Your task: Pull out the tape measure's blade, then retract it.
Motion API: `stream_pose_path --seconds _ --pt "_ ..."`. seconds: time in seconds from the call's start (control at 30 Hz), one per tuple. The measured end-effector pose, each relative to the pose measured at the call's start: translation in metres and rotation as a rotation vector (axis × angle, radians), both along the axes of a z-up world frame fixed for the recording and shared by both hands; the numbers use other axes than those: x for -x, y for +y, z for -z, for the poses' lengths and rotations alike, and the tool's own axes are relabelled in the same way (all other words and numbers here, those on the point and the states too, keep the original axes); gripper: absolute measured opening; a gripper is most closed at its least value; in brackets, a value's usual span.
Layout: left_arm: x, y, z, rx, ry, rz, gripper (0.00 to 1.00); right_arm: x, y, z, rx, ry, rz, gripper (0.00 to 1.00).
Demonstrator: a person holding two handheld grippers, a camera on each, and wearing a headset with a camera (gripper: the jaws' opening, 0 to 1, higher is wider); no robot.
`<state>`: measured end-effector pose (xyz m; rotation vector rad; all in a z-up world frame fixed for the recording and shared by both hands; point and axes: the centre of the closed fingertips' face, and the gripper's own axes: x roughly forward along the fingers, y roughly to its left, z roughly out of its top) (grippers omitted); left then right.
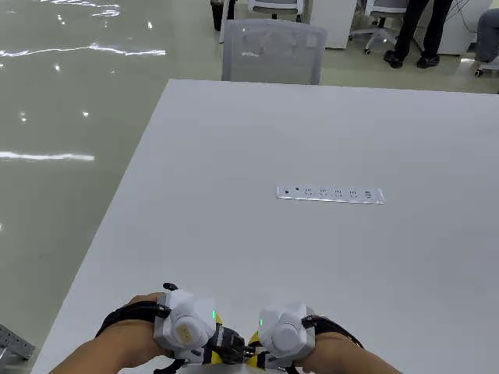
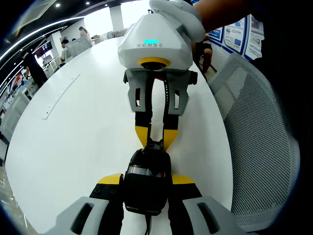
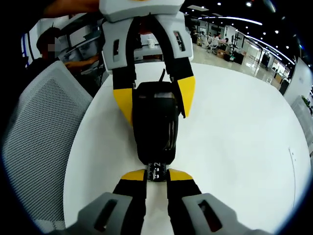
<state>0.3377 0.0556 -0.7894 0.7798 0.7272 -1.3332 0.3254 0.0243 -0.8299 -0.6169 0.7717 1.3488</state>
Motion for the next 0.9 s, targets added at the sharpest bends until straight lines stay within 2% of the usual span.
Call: stream_pose_path --seconds 0.13,0.4,0.9 --pt "0.000 0.000 0.000 0.003 0.001 -0.003 0.31 0.000 -0.002 -0.001 0.017 -0.036 -0.045 0.12" --pt "-0.001 0.001 0.000 0.011 0.001 -0.011 0.31 0.000 -0.019 -0.001 0.045 0.003 -0.004 0.12" --pt "0.000 0.000 -0.001 0.006 0.002 -0.016 0.31 0.001 -0.035 0.001 0.072 -0.006 -0.002 0.12"
